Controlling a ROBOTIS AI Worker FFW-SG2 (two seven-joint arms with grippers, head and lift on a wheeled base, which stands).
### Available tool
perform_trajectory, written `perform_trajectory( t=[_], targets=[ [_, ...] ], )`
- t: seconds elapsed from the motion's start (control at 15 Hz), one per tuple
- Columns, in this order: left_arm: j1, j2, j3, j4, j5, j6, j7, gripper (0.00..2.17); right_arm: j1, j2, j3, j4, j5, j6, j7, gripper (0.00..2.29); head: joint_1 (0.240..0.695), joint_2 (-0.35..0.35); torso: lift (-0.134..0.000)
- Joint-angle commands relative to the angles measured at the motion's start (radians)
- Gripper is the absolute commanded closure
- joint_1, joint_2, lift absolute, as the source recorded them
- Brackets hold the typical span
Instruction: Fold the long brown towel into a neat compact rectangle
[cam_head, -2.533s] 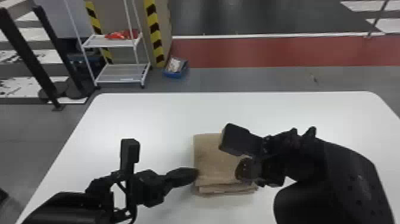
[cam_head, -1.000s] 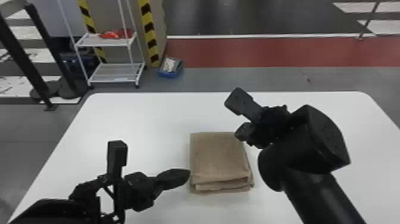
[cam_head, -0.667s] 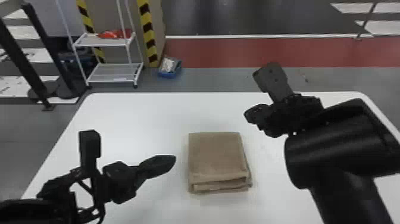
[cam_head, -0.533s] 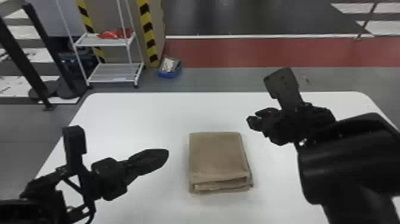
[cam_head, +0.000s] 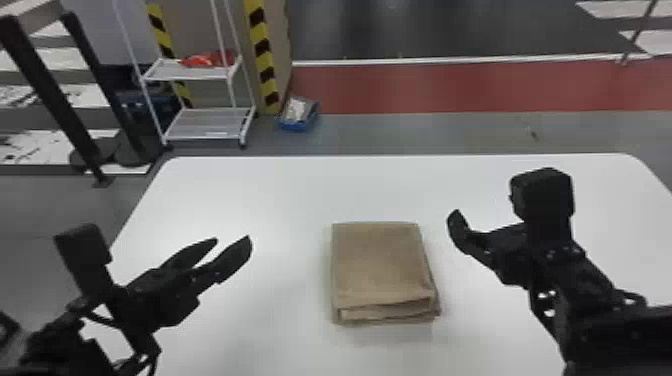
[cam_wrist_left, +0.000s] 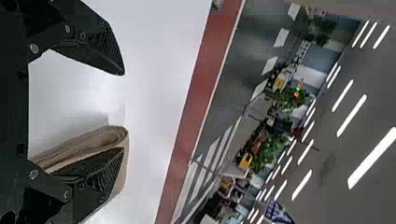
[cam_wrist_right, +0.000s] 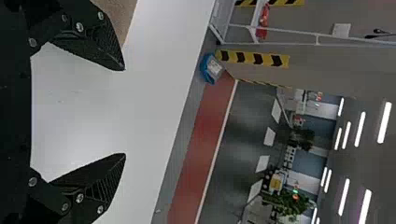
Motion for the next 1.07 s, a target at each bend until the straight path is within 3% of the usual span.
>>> perform_trajectory(
  t=[0.0,0.13,0.4,0.53,0.73,0.87,1.0],
  targets=[
    [0.04,-0.01,-0.057,-0.001,-0.087,-0.217,0.108,0.05,0.05,0.001,0.002,-0.001,-0.026,-0.119,-0.043,0.11,0.695,0.104,-0.124],
    [0.074,-0.01,-0.115,-0.002,-0.196,-0.321,0.183,0.05,0.094,0.001,0.006,0.0,-0.028,-0.23,-0.065,0.11,0.695,0.135,-0.124],
    [0.122,-0.01,-0.1,0.015,-0.198,-0.285,0.221,0.05,0.165,0.001,0.012,0.014,-0.025,-0.34,-0.111,0.11,0.695,0.154,-0.124],
    [0.145,-0.01,-0.094,0.022,-0.189,-0.343,0.267,0.07,0.166,0.001,0.013,0.028,-0.005,-0.355,-0.109,0.11,0.695,0.173,-0.124],
    [0.189,-0.01,-0.129,0.085,-0.164,-0.717,0.399,0.07,0.197,0.001,-0.001,0.089,-0.012,-0.539,-0.088,0.1,0.695,0.204,-0.124],
    [0.194,-0.01,-0.155,0.127,-0.181,-0.785,0.42,0.07,0.225,0.001,-0.03,0.092,-0.038,-0.582,-0.088,0.1,0.695,0.237,-0.124],
    [0.211,-0.01,-0.18,0.148,-0.242,-0.852,0.448,0.07,0.242,0.001,-0.044,0.103,-0.083,-0.613,-0.089,0.1,0.695,0.231,-0.124]
  ],
)
